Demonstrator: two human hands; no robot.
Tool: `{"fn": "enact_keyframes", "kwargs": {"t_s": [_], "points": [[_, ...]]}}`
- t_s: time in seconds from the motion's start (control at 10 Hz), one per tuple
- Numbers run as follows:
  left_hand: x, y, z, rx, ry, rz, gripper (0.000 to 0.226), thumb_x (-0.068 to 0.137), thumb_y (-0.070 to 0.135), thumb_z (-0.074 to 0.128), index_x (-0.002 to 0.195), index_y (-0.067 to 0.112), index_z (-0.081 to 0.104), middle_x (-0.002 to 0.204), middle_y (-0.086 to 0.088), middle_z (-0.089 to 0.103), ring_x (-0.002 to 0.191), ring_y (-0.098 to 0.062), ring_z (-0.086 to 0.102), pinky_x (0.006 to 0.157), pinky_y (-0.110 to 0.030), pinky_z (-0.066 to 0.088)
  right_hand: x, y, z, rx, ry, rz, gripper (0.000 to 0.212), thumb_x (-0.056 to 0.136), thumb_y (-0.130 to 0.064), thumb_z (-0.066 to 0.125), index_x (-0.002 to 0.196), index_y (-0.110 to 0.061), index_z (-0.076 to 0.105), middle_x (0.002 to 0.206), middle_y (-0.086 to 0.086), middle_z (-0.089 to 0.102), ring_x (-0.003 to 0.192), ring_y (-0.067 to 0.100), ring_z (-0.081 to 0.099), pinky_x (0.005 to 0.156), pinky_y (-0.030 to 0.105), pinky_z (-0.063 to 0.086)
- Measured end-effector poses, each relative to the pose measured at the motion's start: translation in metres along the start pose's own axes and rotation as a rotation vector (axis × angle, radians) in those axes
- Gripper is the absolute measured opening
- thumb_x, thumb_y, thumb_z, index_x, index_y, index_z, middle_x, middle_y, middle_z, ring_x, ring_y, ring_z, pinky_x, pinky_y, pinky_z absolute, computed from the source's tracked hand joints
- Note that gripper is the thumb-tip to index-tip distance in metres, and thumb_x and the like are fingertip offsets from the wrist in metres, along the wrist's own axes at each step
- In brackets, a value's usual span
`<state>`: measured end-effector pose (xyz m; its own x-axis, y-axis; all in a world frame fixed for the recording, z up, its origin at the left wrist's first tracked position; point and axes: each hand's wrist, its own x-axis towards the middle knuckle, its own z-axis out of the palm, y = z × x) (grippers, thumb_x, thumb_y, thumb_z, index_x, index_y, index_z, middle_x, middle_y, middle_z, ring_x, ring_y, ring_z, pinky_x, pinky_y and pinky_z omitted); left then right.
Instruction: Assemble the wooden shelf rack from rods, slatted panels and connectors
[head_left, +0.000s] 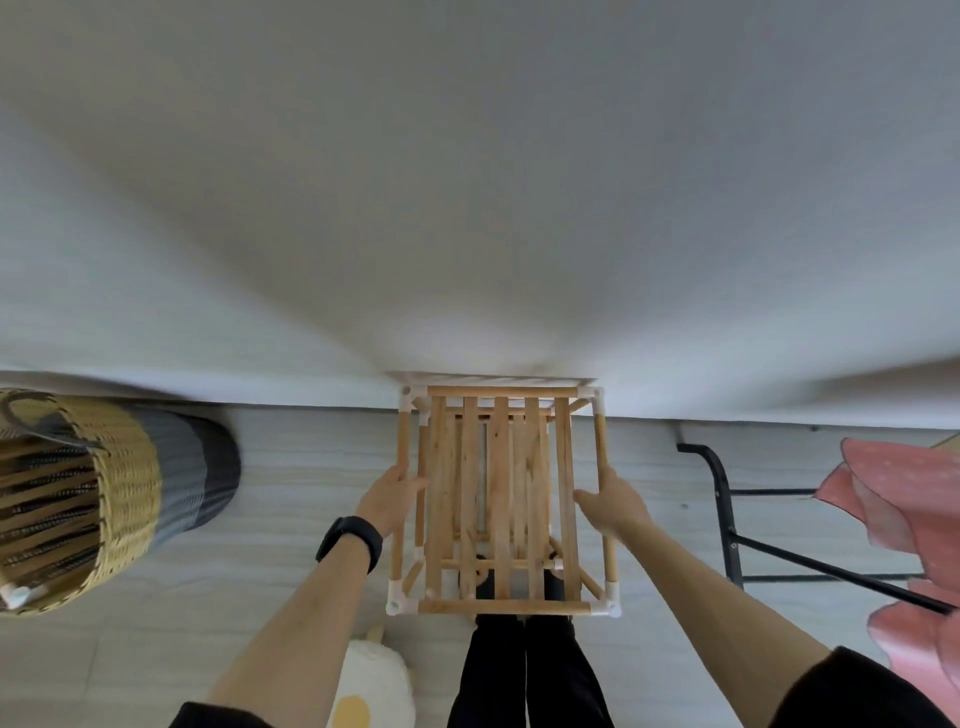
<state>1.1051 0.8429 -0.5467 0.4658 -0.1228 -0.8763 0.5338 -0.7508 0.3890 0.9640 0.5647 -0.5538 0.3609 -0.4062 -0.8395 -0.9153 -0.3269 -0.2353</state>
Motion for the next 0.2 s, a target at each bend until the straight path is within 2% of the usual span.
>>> {"fn": "enact_keyframes", "kwargs": {"t_s": [0.1, 0.2], "points": [[-0.042, 0.013, 0.004, 0.208, -0.041, 0.049, 0.056, 0.100, 0.036, 0.052, 0.153, 0.028, 0.038, 0.156, -0.005, 0.043, 0.141, -0.027, 0.042, 0.107, -0.034, 0.035, -0.037, -0.015, -0.013, -0.300, -0.089, -0.096, 0.056, 0.101, -0.035, 0.050, 0.155, -0.028, 0.038, 0.155, 0.007, 0.048, 0.132, 0.028, 0.054, 0.107, 0.042, 0.049], [-0.086, 0.028, 0.008, 0.359, -0.030, 0.208, 0.035, 0.095, 0.029, 0.050, 0.129, 0.037, 0.053, 0.117, -0.005, 0.068, 0.105, -0.025, 0.065, 0.093, -0.034, 0.052, -0.079, -0.031, -0.030, -0.450, -0.082, -0.198, 0.046, 0.102, -0.038, 0.045, 0.148, -0.035, 0.046, 0.151, 0.004, 0.053, 0.132, 0.026, 0.053, 0.107, 0.042, 0.048]]}}
